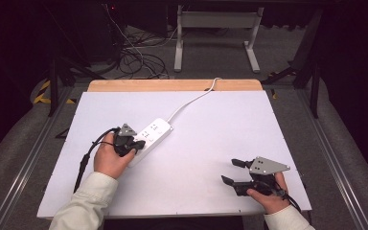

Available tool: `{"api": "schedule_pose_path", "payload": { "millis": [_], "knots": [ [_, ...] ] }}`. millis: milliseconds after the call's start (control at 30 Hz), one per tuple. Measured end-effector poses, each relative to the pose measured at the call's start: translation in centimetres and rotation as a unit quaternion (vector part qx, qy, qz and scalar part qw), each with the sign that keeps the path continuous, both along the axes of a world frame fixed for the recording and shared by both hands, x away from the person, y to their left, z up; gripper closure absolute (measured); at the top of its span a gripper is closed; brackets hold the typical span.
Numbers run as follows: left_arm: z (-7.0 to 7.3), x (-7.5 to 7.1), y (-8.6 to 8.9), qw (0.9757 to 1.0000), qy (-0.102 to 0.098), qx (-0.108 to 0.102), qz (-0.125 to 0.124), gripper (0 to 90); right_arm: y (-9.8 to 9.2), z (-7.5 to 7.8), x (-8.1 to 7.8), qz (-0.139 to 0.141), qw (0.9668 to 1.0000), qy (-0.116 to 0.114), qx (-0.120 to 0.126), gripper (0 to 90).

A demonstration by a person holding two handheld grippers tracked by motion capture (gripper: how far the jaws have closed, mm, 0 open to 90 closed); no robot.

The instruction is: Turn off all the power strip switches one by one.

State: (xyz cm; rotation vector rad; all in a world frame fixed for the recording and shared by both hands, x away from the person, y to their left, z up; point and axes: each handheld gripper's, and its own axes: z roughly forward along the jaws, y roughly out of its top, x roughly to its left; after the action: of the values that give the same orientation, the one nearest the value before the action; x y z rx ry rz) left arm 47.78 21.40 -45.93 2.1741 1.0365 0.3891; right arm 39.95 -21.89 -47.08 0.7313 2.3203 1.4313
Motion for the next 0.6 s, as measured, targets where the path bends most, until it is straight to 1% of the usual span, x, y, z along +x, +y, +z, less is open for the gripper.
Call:
{"api": "schedule_pose_path", "payload": {
  "millis": [100, 200, 267, 333, 467, 600],
  "knots": [
    [-0.04, -0.11, -0.07, 1.0, -0.001, 0.0, 0.003, 90.0, 0.01, -0.01, 0.0, 0.0, 1.0, 0.0, 0.0, 29.7],
    [-0.12, -0.09, 0.08, 0.9999, 0.002, -0.009, 0.005, 90.0, 0.0, 0.0, -0.02, 0.001, 1.0, -0.001, 0.001, 29.7],
    [-0.11, -0.16, -0.02, 0.9999, 0.0, -0.006, 0.008, 90.0, 0.0, 0.01, -0.03, 0.0, 1.0, 0.0, 0.001, 29.7],
    [-0.1, -0.29, -0.19, 0.9999, -0.007, 0.004, 0.01, 90.0, 0.05, -0.01, -0.03, 0.001, 1.0, -0.001, 0.0, 29.7],
    [-0.22, -0.37, -0.36, 0.9999, -0.008, 0.009, 0.011, 90.0, 0.05, 0.01, -0.05, 0.001, 1.0, -0.001, 0.0, 29.6],
    [-0.2, -0.39, -0.38, 0.9999, -0.009, 0.009, 0.011, 90.0, 0.08, 0.0, -0.05, 0.001, 1.0, 0.0, -0.001, 29.6]
  ]
}}
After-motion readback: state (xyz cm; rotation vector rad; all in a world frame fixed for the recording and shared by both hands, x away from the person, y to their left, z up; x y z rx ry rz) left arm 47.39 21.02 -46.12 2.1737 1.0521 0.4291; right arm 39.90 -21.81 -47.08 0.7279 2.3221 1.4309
